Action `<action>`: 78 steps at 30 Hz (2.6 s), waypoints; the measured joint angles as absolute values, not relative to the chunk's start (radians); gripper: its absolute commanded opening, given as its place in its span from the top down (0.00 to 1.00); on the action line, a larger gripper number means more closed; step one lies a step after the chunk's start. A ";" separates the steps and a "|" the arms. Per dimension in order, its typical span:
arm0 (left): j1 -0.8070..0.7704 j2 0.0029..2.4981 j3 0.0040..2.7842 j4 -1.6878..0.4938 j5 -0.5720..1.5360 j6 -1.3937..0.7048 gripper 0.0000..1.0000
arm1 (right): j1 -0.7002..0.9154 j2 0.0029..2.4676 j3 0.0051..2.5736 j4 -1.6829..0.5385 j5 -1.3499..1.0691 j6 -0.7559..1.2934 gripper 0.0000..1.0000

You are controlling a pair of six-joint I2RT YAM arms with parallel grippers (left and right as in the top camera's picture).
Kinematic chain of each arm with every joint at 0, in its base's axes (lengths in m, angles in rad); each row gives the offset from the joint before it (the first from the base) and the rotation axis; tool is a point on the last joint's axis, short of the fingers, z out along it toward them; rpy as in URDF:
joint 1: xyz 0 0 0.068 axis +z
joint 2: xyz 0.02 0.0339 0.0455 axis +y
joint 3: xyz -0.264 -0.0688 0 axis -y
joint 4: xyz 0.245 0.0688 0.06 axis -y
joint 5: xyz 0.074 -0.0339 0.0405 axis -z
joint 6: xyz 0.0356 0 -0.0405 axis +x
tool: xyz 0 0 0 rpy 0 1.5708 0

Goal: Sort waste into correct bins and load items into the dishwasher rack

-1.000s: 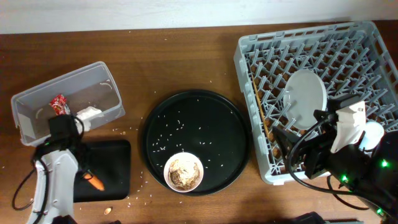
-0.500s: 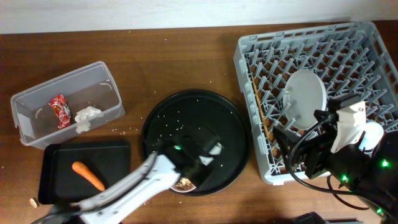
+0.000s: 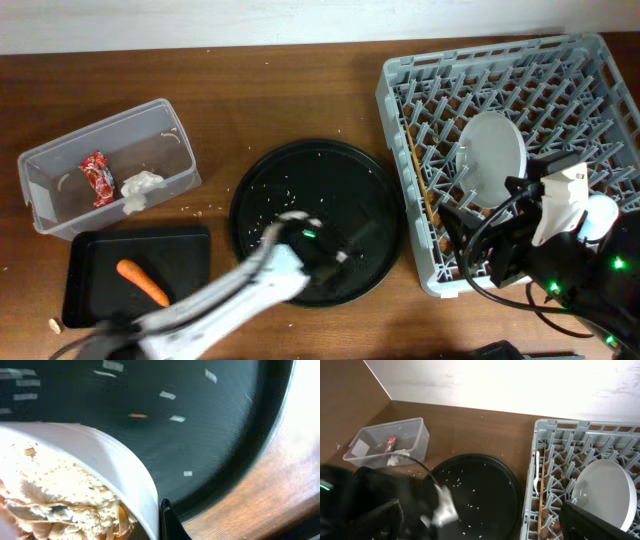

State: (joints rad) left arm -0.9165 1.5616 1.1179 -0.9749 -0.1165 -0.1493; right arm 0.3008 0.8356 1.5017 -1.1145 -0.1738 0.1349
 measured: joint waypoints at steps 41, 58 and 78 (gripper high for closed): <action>1.047 1.193 0.529 -0.973 1.364 0.704 1.00 | 0.301 0.837 1.501 -1.115 -0.174 0.135 0.01; 0.937 1.069 0.524 -0.760 1.465 0.425 1.00 | 0.301 0.836 1.502 -1.115 -0.173 0.135 0.01; -0.520 1.790 1.111 0.761 0.823 -0.742 1.00 | 0.301 0.836 1.501 -1.118 -0.174 0.134 0.01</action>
State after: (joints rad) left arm -0.5201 1.7897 1.1110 0.7609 0.8227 -0.7422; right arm 0.3008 0.8364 1.5005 -1.1175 -0.1738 0.1341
